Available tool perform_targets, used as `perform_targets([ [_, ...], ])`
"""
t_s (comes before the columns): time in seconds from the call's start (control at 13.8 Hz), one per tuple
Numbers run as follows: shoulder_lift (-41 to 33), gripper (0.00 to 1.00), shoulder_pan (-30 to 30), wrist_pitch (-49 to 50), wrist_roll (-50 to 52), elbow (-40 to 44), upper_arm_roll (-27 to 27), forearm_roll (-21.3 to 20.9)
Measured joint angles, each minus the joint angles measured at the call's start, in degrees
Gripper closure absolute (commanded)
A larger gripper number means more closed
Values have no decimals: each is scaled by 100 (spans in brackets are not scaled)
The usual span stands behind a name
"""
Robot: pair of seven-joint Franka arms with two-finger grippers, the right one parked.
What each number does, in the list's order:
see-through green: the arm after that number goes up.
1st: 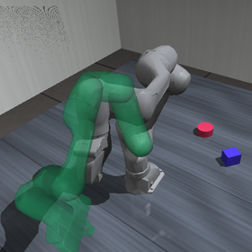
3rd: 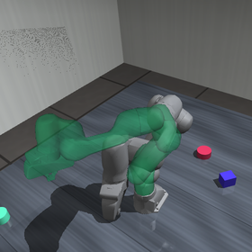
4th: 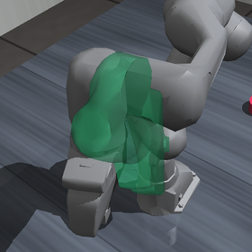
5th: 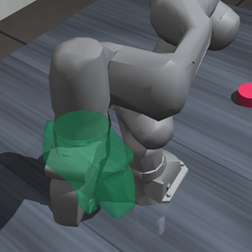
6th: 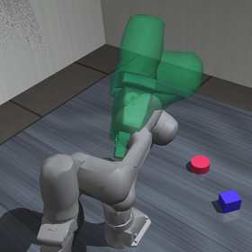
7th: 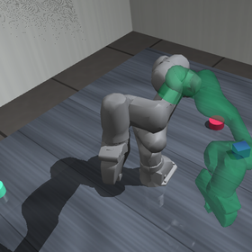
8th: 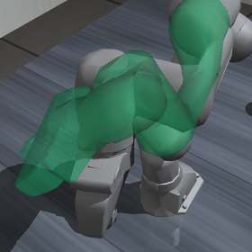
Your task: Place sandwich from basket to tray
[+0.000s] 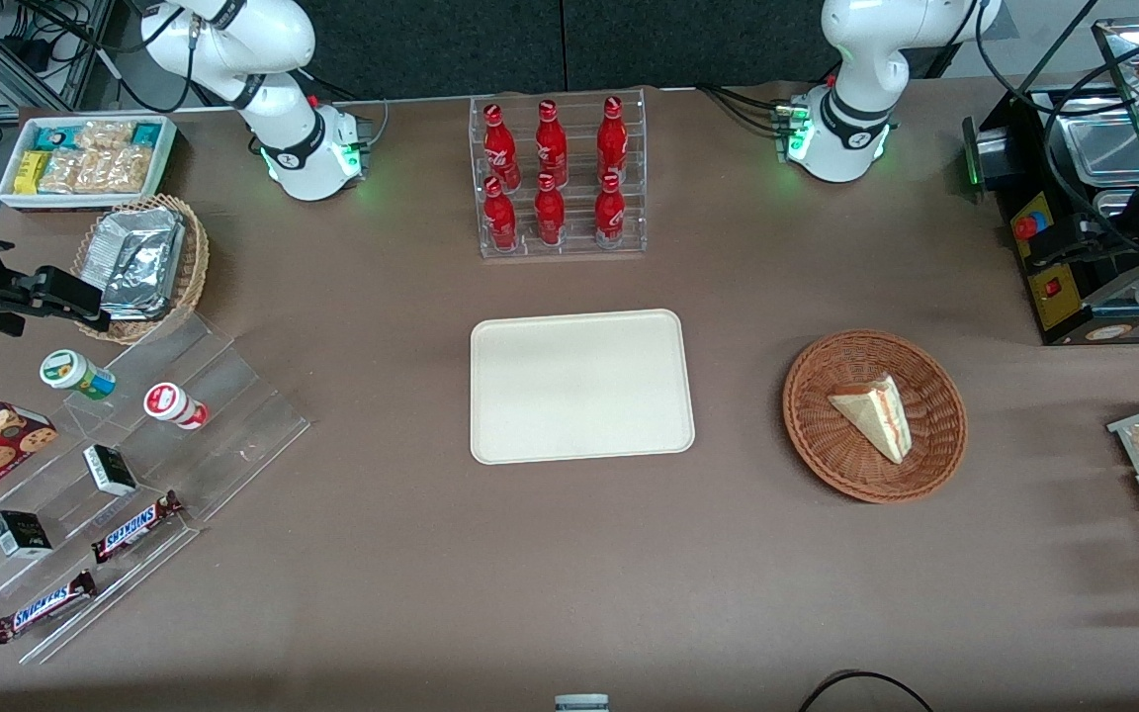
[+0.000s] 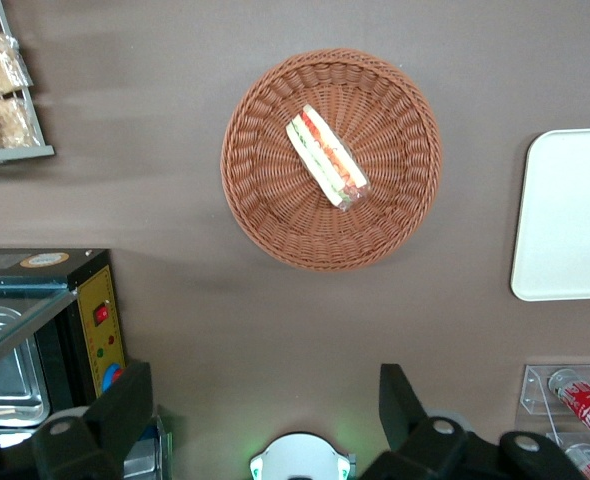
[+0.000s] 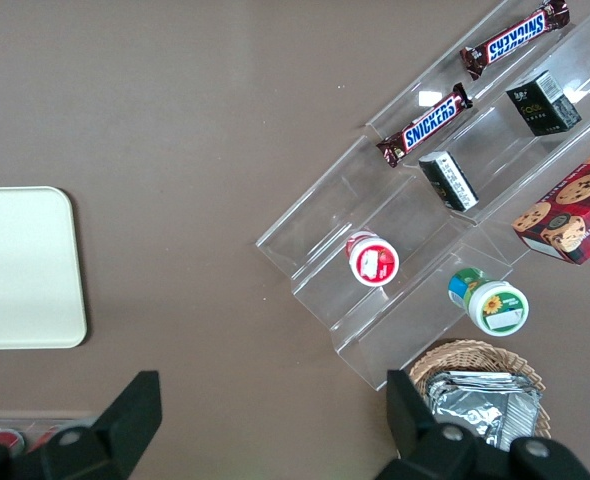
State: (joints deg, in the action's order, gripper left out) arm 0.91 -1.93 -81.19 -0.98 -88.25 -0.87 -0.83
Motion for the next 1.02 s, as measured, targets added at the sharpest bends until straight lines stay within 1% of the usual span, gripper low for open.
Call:
perform_targets([
  [0.15,0,0,5,-16,-57,0,-3,-127],
  [0.36,38,0,6,-82,-94,-15,-3,-167],
  [0.51,133,0,8,-337,-96,-165,-4,-168],
  [0.8,267,0,11,-1595,123,-1083,-5,-163],
  [1.02,300,0,14,-2559,563,-1826,-10,56],
])
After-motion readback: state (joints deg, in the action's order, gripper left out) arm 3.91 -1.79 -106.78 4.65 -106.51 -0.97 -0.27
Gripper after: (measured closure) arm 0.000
